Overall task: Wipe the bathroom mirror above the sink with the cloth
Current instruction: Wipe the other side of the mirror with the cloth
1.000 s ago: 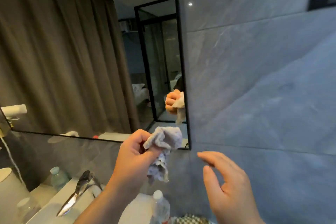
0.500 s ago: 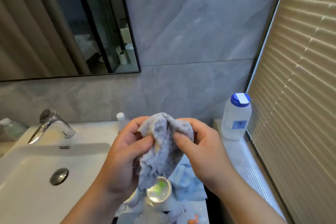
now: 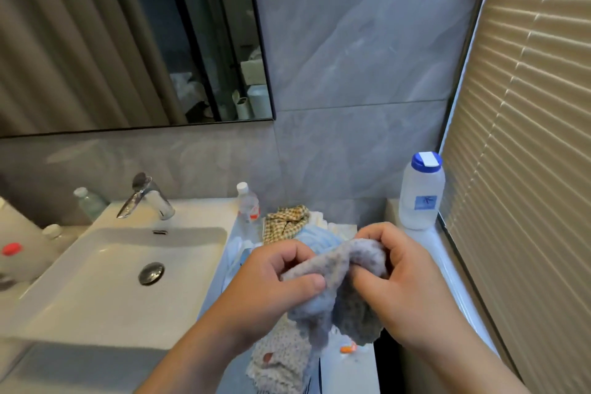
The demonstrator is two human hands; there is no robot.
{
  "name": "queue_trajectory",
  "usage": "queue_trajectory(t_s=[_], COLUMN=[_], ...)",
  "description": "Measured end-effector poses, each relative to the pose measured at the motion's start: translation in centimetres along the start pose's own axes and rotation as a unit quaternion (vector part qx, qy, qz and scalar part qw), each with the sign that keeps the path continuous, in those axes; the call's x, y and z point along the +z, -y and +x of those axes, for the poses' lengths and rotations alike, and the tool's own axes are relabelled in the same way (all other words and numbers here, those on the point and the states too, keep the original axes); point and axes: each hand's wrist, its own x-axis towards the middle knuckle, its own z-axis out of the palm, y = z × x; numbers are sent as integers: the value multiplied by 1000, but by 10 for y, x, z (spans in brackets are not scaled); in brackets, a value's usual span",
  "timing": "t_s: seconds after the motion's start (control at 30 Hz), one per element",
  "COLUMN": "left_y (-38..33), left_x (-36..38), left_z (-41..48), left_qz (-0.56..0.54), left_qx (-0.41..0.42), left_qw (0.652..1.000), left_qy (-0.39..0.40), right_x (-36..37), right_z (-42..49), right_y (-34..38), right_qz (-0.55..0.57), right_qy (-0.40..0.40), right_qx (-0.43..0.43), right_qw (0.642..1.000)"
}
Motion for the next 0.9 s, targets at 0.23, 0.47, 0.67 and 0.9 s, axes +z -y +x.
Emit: queue_trajectory(t_s=[0.23,0.47,0.67,0.9], left_y=[-9,-22,-18,-2], left_x=[3,-24,-49,-81], left_z=[-14,-14,-11,-3], left_qz=[-107,-129,-107,-18], left_qx=[-20,-25,-14,-10], left_qw=[994,990,991,991], left_qy=[-27,-47,-77,-129], right_x=[-10,-8,-6,-2], right_z=[-22,-9,-2,6], right_y=[8,15,2,-32], right_qz=[61,184,96,-125], right_qy=[88,121,165,128], right_qx=[20,20,93,143], right_qw=[994,975,977,973])
